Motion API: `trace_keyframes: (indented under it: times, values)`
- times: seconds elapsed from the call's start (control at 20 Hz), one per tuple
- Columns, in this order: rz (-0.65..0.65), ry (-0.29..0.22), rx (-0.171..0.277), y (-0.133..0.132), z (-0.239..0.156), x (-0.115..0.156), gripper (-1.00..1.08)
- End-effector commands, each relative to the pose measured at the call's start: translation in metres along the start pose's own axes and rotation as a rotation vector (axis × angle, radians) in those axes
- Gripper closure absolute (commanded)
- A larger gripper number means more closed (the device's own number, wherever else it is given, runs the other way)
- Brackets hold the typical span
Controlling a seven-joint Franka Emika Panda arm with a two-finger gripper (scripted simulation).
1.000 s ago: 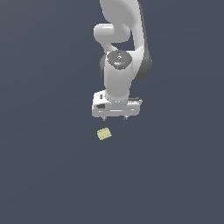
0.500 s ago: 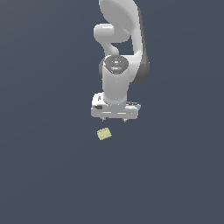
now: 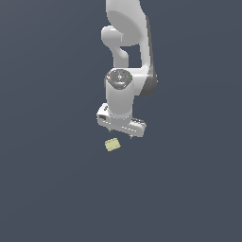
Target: Pick up the object and move it to a goal position.
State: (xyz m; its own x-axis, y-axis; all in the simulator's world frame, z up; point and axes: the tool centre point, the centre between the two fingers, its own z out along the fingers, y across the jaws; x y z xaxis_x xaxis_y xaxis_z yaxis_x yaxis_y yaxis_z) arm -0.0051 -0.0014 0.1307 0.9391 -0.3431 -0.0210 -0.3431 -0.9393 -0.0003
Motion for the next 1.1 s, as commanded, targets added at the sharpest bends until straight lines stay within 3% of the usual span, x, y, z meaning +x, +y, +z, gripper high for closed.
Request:
trace_keyframes:
  times: [0.0,1.05]
  values:
    - [0.082,0.0,0.003,0.003,0.008,0.001,-0.92]
    - [0.708,0.014,0.009,0.036,0.063,0.01,-0.92]
